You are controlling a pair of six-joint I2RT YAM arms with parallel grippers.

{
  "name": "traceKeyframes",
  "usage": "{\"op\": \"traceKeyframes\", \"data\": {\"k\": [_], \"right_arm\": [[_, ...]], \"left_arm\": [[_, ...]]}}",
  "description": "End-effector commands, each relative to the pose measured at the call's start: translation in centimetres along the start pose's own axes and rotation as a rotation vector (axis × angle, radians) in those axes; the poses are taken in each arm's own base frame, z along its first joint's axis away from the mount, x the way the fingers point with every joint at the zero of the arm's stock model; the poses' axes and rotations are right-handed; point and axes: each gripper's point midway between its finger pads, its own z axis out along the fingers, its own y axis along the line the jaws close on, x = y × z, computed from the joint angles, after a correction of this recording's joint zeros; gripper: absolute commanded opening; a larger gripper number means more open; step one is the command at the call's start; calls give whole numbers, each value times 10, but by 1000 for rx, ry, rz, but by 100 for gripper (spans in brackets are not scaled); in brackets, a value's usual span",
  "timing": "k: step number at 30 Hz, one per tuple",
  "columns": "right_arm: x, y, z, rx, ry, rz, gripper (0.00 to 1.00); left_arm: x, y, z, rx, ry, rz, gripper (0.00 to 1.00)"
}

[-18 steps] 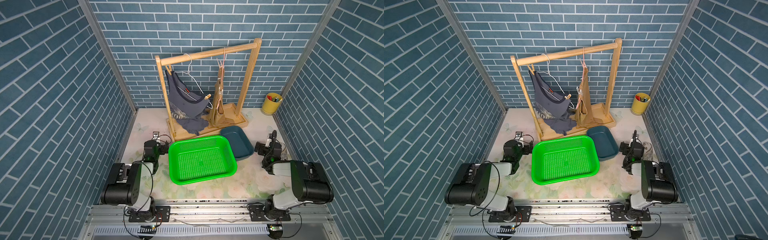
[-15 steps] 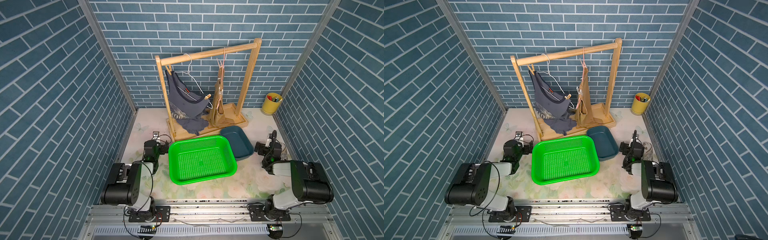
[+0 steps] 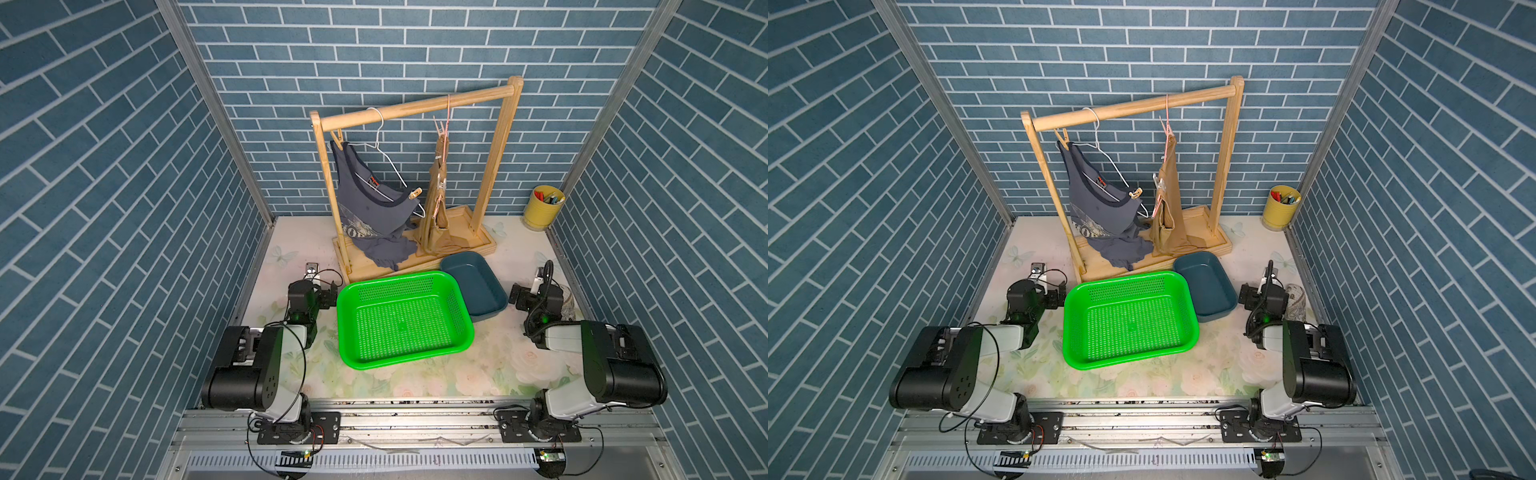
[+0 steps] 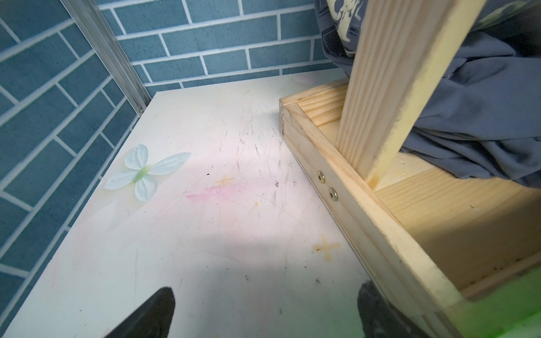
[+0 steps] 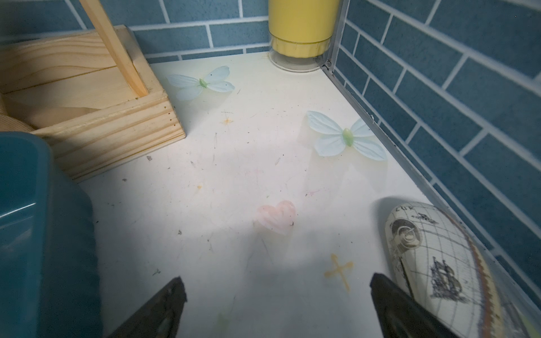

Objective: Remove the clothespins securing tank tops to the hanger
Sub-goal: Pick up the hanger from the clothesline.

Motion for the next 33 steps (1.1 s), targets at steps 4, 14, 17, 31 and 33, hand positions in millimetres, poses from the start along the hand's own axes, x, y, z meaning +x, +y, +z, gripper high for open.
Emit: {"op": "traceKeyframes", "data": {"k": [4,14,17,31,33], "right_arm": [[-19,6,2,-11,-29,-36,99],[-63,2,-35,109,577,139,98],[-97,32,-53,1,556,153,96],[-284,183,-105,-372,408,157,88],[-304,200,-106,-447,367,208,87]], "left_arm": [[-8,2,2,-5,-20,-3,99],[-73,55,-44,-309,429,-261,99],[-92,38,-61,-233,517,-336,99],[-145,-57,-112,16,582,-272,99],[-149,-75,-112,47,584,-225,99]]}}
